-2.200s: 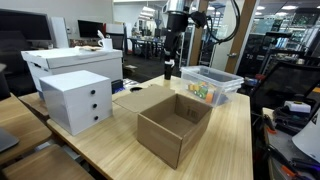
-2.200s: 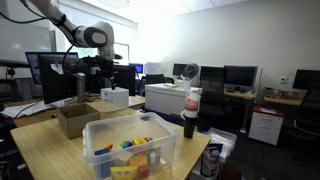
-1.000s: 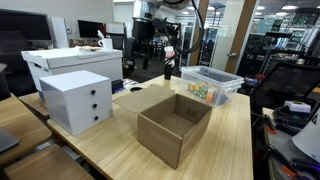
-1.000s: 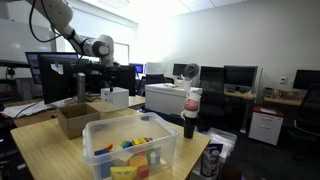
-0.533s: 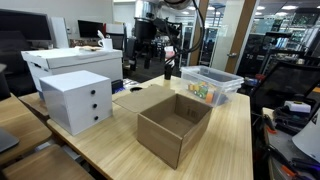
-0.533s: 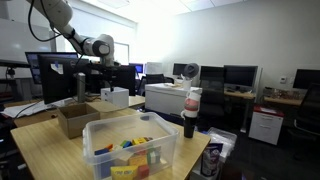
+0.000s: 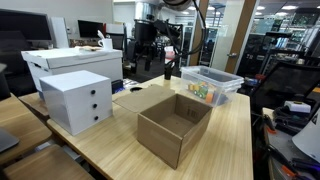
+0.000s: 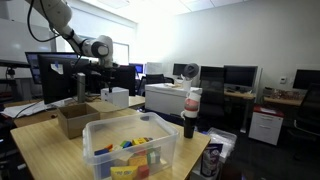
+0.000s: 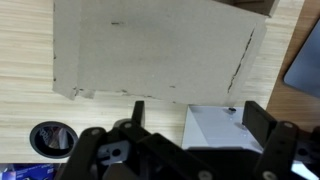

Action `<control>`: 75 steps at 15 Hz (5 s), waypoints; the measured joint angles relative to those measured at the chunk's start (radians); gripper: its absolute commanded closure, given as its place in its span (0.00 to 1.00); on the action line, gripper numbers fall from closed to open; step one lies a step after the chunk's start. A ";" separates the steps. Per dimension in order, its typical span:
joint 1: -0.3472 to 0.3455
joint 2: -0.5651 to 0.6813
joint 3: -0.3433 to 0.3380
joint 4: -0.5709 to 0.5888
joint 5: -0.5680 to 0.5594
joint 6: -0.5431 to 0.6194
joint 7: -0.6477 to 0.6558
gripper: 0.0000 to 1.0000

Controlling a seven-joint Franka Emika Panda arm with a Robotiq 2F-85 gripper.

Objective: Close the brown box.

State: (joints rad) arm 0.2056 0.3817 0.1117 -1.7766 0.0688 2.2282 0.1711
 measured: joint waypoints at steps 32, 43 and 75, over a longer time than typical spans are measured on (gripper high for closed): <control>-0.066 0.328 -0.008 0.286 0.001 0.020 -0.103 0.82; -0.070 0.356 0.000 0.304 0.014 -0.082 -0.103 0.98; 0.034 0.074 0.023 0.226 0.172 -0.504 0.226 0.98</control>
State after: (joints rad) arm 0.2393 0.4555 0.1347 -1.5503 0.2405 1.7242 0.3969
